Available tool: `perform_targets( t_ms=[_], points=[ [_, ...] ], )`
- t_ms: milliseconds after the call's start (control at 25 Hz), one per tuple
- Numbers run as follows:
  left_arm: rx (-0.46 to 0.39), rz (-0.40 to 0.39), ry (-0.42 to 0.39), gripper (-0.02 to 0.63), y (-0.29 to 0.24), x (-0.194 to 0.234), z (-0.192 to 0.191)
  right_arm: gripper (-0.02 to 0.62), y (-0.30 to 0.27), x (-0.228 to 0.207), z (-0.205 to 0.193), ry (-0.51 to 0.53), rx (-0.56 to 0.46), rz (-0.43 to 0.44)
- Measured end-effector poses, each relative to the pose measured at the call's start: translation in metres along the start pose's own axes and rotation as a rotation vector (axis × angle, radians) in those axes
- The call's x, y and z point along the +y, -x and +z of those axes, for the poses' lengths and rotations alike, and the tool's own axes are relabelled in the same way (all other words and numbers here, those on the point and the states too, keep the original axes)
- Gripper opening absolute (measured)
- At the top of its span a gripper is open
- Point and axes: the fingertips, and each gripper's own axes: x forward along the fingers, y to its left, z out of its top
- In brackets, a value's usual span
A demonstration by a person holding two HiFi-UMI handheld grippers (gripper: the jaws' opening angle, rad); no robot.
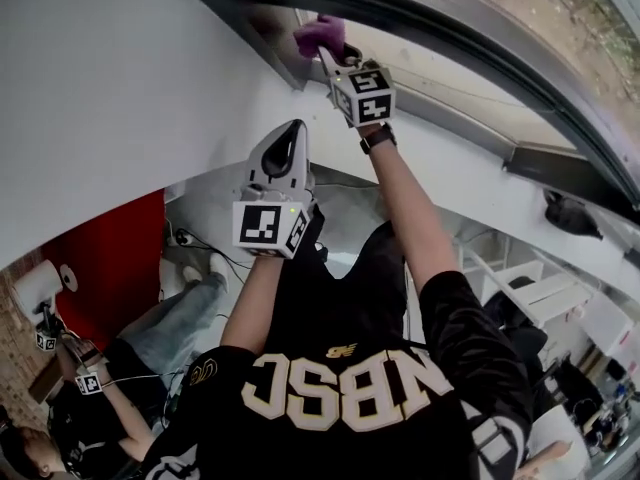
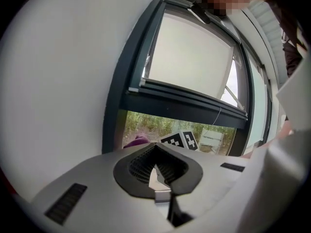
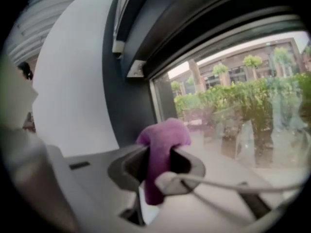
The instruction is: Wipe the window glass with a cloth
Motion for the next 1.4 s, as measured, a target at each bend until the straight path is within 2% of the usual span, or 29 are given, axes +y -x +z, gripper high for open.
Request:
perform_targets(
  t_ms=[120, 360, 480, 600, 720, 840, 920, 1040, 1120, 1280, 1400],
  points=[
    [0.022, -0.04, -0.01, 0.02, -0.017, -0.042, -0.015, 0.064, 0.04, -0.047, -0.017, -0.019, 0.018, -0.083],
    [0.074, -0.145, -0.006, 0.02, -0.057, -0.142, -0.05, 0.064, 0.157, -0.156, -0.054, -0.103, 0.0, -0.244],
    [0.092, -0.223, -0.003, 0.02, -0.079, -0.2, -0.067, 0.064, 0.227, -0.225, -0.08, -0.215, -0.011, -0.382],
    [0.108, -0.315, 0.044, 0.02, -0.096, -0.254, -0.075, 0.064, 0.294, -0.286, -0.104, -0.285, -0.016, -0.516],
    [0.079, -0.384, 0.068, 0.02, -0.113, -0.295, -0.075, 0.064, 0.36, -0.339, -0.126, -0.36, -0.035, -0.65],
    [0.012, -0.432, 0.014, 0.02, -0.125, -0.329, -0.07, 0.064, 0.43, -0.385, -0.136, -0.445, -0.087, -0.803],
    [-0.006, -0.453, 0.005, 0.02, -0.13, -0.346, -0.069, 0.064, 0.468, -0.41, -0.135, -0.449, -0.095, -0.912],
    [-0.001, -0.461, 0.022, 0.02, -0.132, -0.358, -0.073, 0.065, 0.489, -0.427, -0.121, -0.393, -0.08, -0.989],
    [0.013, -0.443, 0.019, 0.02, -0.131, -0.351, -0.076, 0.064, 0.486, -0.426, -0.123, -0.419, -0.085, -1.008],
    [0.038, -0.398, 0.01, 0.02, -0.119, -0.316, -0.076, 0.065, 0.478, -0.413, -0.151, -0.481, -0.083, -1.037],
    [0.043, -0.345, -0.001, 0.02, -0.112, -0.274, -0.074, 0.065, 0.447, -0.388, -0.177, -0.513, -0.022, -0.997]
  ],
)
